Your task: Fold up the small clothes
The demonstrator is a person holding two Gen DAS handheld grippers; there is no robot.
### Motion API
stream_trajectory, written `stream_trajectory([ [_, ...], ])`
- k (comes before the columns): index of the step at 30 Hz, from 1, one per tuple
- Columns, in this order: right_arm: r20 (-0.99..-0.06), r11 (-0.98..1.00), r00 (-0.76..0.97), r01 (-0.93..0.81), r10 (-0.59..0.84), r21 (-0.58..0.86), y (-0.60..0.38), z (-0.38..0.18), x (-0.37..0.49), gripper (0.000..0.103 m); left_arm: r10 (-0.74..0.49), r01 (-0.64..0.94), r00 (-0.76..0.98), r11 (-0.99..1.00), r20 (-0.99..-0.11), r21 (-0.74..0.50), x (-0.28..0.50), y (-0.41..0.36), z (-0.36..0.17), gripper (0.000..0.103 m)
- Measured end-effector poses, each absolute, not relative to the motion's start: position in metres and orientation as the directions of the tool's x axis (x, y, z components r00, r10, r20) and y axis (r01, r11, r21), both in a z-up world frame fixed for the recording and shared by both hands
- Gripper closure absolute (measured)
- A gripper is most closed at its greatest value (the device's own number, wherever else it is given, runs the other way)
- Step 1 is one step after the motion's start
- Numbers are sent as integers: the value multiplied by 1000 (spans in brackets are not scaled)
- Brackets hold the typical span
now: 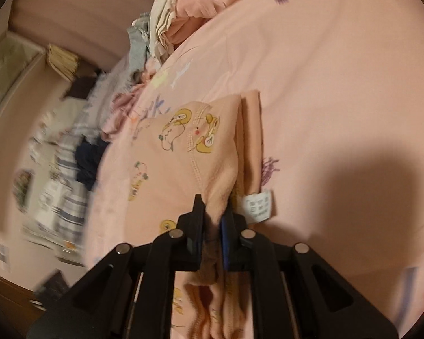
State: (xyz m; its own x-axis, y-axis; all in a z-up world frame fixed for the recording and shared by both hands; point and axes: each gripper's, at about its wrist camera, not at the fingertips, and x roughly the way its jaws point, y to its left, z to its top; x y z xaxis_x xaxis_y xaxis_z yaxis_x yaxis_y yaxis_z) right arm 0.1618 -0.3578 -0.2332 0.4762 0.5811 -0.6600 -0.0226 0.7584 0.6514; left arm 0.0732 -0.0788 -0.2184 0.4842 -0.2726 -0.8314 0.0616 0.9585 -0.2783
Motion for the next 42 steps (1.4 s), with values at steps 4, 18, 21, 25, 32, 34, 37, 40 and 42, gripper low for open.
stream_trajectory([
  [4, -698, 815, 503, -22, 509, 579, -363, -219, 157, 89, -259, 60, 507, 962, -822, -265, 58, -74, -199, 101],
  [18, -701, 825, 442, -217, 560, 522, -310, -203, 126, 91, -226, 161, 562, 973, -795, -163, 78, -98, -189, 101],
  [21, -765, 867, 412, -173, 495, 468, -311, -223, 131, 92, -221, 168, 508, 973, -833, -155, 83, -104, -212, 101],
  [25, -794, 876, 379, -127, 476, 464, -322, -240, 138, 103, -179, 169, 512, 980, -840, -105, 79, -108, -221, 101],
  [32, -836, 911, 362, -129, 411, 392, -325, -236, 131, 103, -199, 159, 491, 978, -848, -137, 78, -103, -219, 101],
  [34, -839, 904, 341, -110, 424, 413, -327, -238, 134, 103, -197, 169, 495, 977, -847, -128, 75, -103, -220, 101],
  [37, -839, 892, 307, -100, 450, 442, -333, -239, 133, 103, -182, 190, 509, 977, -841, -96, 71, -105, -221, 101],
  [40, -841, 890, 294, -96, 454, 446, -335, -237, 129, 103, -168, 196, 518, 978, -839, -75, 68, -106, -222, 101],
  [42, -848, 894, 286, -97, 447, 438, -334, -236, 129, 103, -168, 193, 514, 978, -841, -77, 68, -105, -221, 101],
])
